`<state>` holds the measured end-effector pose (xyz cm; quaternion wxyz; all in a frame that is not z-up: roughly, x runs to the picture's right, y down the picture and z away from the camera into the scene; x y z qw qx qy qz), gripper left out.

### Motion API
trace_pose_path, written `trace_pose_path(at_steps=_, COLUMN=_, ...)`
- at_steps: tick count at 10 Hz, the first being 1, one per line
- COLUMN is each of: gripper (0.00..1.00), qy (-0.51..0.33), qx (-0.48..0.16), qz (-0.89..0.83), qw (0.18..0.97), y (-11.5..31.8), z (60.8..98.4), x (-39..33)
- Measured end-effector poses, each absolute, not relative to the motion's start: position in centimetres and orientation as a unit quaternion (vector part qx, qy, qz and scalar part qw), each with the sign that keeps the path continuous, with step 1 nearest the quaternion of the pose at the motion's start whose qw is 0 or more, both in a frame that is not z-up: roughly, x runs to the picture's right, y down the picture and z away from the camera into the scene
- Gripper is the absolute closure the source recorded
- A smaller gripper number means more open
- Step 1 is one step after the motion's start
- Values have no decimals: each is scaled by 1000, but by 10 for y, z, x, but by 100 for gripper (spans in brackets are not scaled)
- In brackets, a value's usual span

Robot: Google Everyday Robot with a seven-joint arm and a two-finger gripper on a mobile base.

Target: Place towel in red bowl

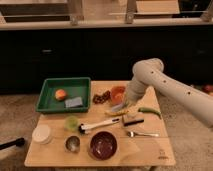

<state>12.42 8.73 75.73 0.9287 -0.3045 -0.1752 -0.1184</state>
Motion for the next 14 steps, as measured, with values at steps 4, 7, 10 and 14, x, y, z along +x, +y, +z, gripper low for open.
trace_pose_path(at_steps=4, gripper=99, qy=-175, qx=-300, qz=-119, qw=930, y=74, z=767, x=121)
trace_pose_path(at_steps=7, gripper=99, qy=-178, qx=-301, qz=-116, qw=930, y=68, z=773, x=121)
trace_pose_path(at_steps=10, gripper=99, qy=-181, qx=-294, qz=-117, qw=931, y=62, z=783, x=116)
trace_pose_path(at_steps=14, gripper=99, qy=-185, qx=-295, qz=-120, qw=930, y=52, z=795, x=109)
